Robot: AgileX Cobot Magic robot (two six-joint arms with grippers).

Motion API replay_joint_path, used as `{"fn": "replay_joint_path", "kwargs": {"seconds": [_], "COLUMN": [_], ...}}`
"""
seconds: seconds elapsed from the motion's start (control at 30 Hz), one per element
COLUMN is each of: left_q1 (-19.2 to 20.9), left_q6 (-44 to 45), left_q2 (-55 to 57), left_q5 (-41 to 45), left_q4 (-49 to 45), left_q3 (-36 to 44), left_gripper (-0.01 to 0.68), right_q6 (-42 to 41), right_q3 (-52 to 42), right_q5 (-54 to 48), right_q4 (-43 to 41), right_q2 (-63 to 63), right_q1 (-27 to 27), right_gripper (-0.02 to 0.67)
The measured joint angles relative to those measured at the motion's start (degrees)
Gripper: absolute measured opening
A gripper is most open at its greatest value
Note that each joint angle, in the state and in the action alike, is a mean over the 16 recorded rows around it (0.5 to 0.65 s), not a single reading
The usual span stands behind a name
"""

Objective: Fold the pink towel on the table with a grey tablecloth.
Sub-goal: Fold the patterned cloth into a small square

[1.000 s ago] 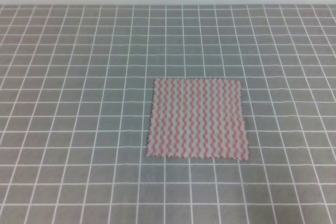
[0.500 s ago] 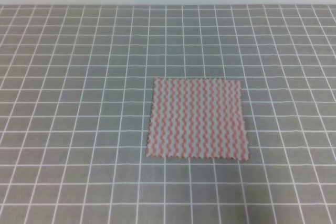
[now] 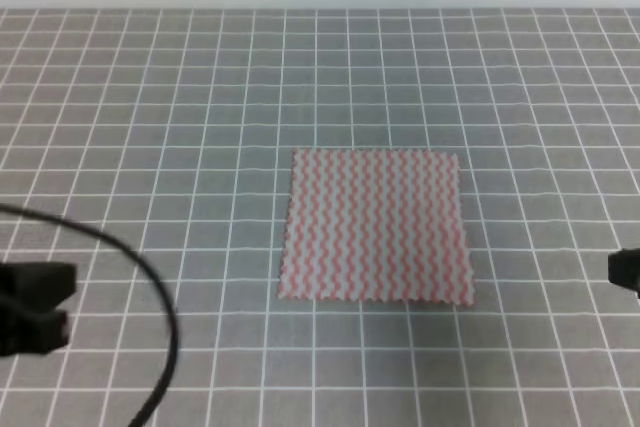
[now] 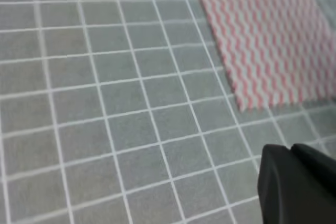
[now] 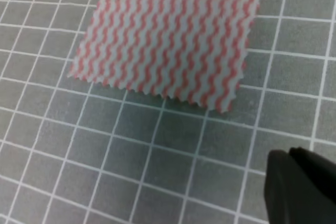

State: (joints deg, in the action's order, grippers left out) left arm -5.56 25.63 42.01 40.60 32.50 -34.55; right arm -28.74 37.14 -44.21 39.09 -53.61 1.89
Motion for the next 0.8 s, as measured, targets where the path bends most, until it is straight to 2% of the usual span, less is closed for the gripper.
{"fn": "replay_joint_path", "kwargs": {"seconds": [0.2, 0.5, 0.67, 0.8], "left_q1": [-5.13, -12.98, -14.96, -15.46], "left_q6": [3.25, 1.77, 1.31, 1.35], "left_q2": [15.63, 32.09, 36.72, 38.51], "left_q5": [1.61, 1.17, -0.05, -1.52], "left_q4": [-3.72, -9.24, -10.15, -10.26], "left_q3": [-7.5, -16.8, -19.77, -20.79], "left_gripper": [-0.001, -0.001, -0.001, -0.001], "right_q6": [4.94, 19.58, 25.63, 27.47], "right_q3": [7.63, 16.59, 19.98, 22.56], "right_q5": [-2.55, -2.28, -0.88, 0.16], "right_q4": [-5.51, -22.43, -28.54, -29.09], "right_q2": [-11.0, -24.91, -32.23, -37.9], "right_q1": [4.33, 16.7, 21.45, 22.65], "right_gripper": [-0.018, -0.007, 0.055, 0.132]}}
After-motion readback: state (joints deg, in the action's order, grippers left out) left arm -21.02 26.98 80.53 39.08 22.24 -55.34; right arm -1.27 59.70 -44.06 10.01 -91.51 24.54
